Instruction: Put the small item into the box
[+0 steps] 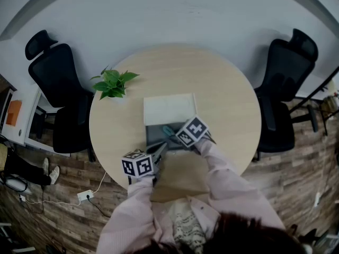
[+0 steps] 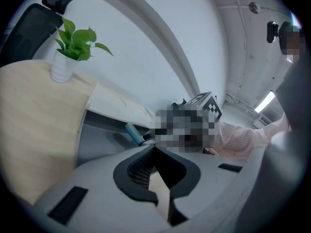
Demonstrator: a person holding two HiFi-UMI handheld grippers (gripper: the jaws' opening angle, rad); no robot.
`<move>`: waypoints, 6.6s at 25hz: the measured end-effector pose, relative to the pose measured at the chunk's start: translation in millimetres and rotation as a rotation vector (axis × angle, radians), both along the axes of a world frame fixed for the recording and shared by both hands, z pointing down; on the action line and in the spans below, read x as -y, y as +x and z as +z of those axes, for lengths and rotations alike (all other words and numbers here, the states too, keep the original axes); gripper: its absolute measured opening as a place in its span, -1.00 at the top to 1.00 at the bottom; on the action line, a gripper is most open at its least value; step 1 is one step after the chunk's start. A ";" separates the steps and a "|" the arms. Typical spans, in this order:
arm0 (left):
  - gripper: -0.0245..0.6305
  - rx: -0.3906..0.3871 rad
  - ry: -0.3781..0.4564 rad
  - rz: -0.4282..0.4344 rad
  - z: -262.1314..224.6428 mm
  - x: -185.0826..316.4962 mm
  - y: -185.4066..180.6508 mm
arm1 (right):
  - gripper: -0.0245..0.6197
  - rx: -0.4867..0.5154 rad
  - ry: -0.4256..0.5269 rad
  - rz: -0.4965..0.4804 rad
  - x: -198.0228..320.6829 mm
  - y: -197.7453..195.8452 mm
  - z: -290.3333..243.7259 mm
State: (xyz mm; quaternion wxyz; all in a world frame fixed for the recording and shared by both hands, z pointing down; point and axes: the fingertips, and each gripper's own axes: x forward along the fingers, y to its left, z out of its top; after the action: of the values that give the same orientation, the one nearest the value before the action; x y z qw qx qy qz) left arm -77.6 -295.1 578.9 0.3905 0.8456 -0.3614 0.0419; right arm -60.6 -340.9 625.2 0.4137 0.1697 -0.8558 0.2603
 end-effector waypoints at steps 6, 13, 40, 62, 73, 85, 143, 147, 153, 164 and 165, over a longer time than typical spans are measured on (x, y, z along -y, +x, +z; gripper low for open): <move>0.89 0.003 -0.007 0.003 4.1 -0.7 1.2 | 0.52 -0.033 -0.008 -0.017 -1.7 -0.3 7.8; 0.89 0.006 -0.016 0.006 5.8 -2.6 -0.1 | 0.52 -0.077 -0.018 -0.032 -4.5 -2.7 16.5; 0.89 0.003 -0.037 -0.001 12.0 -3.6 -3.5 | 0.52 -0.203 0.003 0.000 -0.4 -1.8 39.4; 0.89 0.001 -0.050 -0.008 17.7 -6.2 -6.6 | 0.51 -0.350 0.083 -0.022 -7.6 0.7 36.1; 0.89 0.005 -0.042 -0.012 15.6 -7.0 -7.8 | 0.51 -0.368 0.100 -0.035 -11.0 0.4 36.7; 0.89 -0.005 -0.041 -0.011 14.2 -8.6 -8.4 | 0.44 -0.358 0.104 -0.003 -9.4 -0.3 34.9; 0.89 0.058 0.159 -0.037 -29.3 -15.1 -9.3 | 0.93 0.371 0.399 0.264 -34.1 2.8 -71.5; 0.89 0.064 0.164 -0.032 -29.3 -15.1 -9.6 | 0.93 0.385 0.400 0.265 -36.2 5.1 -71.4; 0.89 0.074 0.178 -0.029 -28.9 -16.0 -8.9 | 0.93 0.432 0.396 0.265 -38.1 8.2 -78.6; 0.89 0.082 0.192 -0.021 -30.0 -18.8 -7.3 | 0.93 0.446 0.395 0.244 -43.1 10.4 -82.3; 0.89 0.083 0.193 -0.021 -29.9 -18.7 -7.7 | 0.93 0.447 0.395 0.242 -43.2 10.2 -82.2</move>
State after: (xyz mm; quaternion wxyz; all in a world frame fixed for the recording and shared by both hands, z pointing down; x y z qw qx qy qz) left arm -85.3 -276.4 548.9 0.2924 0.8729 -0.3887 0.0377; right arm -50.4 -297.7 543.0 0.1406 0.2860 -0.9329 0.1676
